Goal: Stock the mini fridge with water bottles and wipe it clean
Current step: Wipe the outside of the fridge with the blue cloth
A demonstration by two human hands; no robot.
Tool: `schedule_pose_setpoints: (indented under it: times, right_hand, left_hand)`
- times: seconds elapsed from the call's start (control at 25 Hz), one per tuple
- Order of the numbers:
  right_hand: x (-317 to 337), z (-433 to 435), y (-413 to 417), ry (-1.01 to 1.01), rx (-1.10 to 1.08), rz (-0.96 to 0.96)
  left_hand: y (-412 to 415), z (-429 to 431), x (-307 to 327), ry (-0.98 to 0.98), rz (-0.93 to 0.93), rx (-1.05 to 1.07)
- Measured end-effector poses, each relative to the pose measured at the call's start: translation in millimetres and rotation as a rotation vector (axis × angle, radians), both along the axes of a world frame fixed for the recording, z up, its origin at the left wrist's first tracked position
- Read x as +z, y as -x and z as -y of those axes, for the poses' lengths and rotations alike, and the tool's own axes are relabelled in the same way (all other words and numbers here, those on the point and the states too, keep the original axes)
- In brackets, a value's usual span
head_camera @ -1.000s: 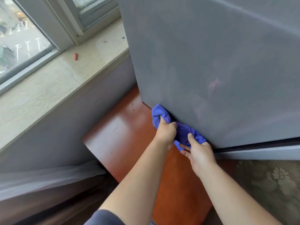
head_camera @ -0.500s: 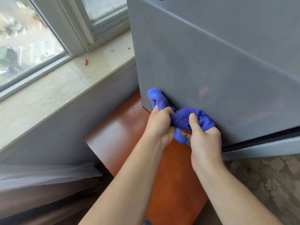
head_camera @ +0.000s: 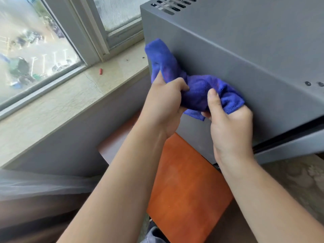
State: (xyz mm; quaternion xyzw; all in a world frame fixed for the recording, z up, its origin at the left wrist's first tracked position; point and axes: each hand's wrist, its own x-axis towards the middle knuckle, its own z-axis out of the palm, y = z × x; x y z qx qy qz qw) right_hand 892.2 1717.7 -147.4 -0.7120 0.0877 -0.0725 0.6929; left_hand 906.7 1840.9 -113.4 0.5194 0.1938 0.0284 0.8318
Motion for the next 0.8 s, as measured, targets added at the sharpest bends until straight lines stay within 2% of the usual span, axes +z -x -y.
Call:
schedule_pose_setpoints:
  times: [0.12,0.24,0.48,0.64,0.8]
  right_hand:
    - [-43,11,11,-0.032,-0.017,-0.12]
    - [-83,21,18,-0.012,-0.038,-0.212]
    - [-148,40,24,0.063,-0.051,-0.365]
    - [-201,58,31,0.089,-0.095,-0.544]
    - [-232,78,39,0.116,-0.167,-0.683]
  left_hand:
    - [3,15,-38,-0.163,-0.144,-0.074]
    - [5,28,-78,-0.185,-0.271,-0.093]
    - [3,49,-158,-0.111,-0.424,-0.125]
    - [10,68,-205,0.076,-0.576,-0.147]
    - [16,85,-240,0.145,-0.643,-0.162]
